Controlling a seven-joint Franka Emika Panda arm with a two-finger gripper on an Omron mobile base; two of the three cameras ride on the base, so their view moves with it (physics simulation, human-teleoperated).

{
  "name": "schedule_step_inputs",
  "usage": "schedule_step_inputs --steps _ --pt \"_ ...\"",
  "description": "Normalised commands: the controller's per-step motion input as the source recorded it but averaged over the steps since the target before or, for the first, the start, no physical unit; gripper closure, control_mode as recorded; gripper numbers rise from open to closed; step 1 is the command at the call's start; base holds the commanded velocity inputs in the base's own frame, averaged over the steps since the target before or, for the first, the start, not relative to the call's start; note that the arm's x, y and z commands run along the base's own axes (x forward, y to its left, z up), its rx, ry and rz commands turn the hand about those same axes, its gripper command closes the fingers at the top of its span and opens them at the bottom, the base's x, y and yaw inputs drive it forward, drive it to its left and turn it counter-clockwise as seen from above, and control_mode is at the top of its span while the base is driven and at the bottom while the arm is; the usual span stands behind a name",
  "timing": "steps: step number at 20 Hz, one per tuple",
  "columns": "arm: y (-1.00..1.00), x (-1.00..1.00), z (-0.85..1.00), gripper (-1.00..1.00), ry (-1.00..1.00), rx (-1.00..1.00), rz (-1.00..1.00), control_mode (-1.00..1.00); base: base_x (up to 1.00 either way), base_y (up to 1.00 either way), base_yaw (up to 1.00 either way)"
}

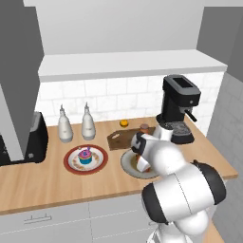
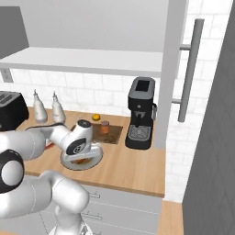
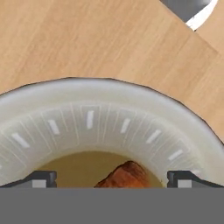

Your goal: From the different types of pastries on the counter, select a croissant and place it on the cutting board. Then retrieve a jar of jam from the cabinet and place it alongside the croissant on the cutting board.

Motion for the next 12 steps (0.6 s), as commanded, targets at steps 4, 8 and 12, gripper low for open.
schedule_step_inputs --steps 4,8,12 --pt "0.88 0.28 0.0 -1.0 0.22 0.0 -0.55 -1.0 0.0 0.0 0.0" --pt "0.99 0.45 0.08 1.0 0.19 0.0 -0.55 -1.0 0.0 0.0 0.0" --pt "1.0 0.31 0.0 1.0 0.14 0.0 -0.51 -1.0 0.0 0.0 0.0"
